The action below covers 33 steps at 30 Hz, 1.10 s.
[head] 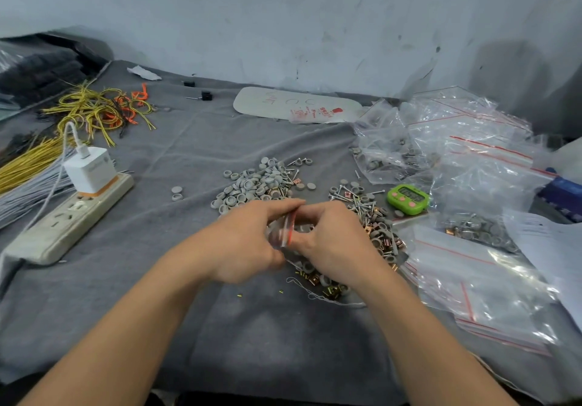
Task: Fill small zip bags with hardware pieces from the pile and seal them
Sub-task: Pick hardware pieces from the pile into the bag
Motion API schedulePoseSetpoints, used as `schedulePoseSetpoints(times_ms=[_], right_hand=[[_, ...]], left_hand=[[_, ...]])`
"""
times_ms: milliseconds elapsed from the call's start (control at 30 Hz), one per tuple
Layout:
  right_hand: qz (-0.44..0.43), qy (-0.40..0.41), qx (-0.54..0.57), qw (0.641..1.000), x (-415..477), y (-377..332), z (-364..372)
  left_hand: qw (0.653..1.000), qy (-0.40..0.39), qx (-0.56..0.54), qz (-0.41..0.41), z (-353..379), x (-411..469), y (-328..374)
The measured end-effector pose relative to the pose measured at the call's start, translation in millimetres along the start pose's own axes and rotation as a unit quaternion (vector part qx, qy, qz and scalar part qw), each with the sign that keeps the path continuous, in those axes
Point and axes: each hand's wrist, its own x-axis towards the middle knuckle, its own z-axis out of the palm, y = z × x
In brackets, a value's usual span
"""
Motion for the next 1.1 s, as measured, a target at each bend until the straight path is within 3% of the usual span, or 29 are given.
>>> schedulePoseSetpoints(times_ms=[233, 300, 367, 433, 500, 633, 800, 967, 1100], right_hand=[[-0.122, -0.057, -0.108, 0.985, -1.9, -13.6, -4.9], [-0.171, -0.078, -0.096, 0.978, -2.6, -14.9, -9.1], [-0.185, -0.035, -0.027, 0.982, -6.0, -17.1, -12.0], [-0.149, 0.076, 0.049, 0.985, -9.2, -16.6, -15.9], [-0.098, 0.157, 0.039, 0.982, -10.7, -13.7, -21.9], [0.014, 0.072, -0.172, 0.982, -24.4, -9.2, -29.6], [-0.021, 0.014, -0.374, 0.927, -41.7, -2.7, -13.1], [-0.038, 0.001, -0.392, 0.919, -41.0, 6.1, -10.4], [0.029, 0.029, -0.239, 0.970, -36.2, 13.8, -16.1]], left_hand=[[0.991, 0.038, 0.125, -0.010, -6.5, -1.7, -8.4], [0.992, 0.063, 0.110, 0.004, -4.8, -0.4, -9.4], [0.990, 0.106, 0.091, 0.021, -0.3, 1.3, -9.5], [0.986, 0.143, 0.085, 0.011, 5.0, 1.7, -9.1], [0.984, 0.150, 0.100, -0.014, 9.0, 1.3, -9.7], [0.983, 0.116, 0.137, -0.041, 15.0, -0.6, -11.2], [0.978, 0.139, 0.147, -0.046, 25.9, 1.5, -12.4], [0.979, 0.143, 0.135, -0.051, 24.1, 2.6, -15.4], [0.980, 0.142, 0.130, -0.047, 21.9, 0.2, -15.4]])
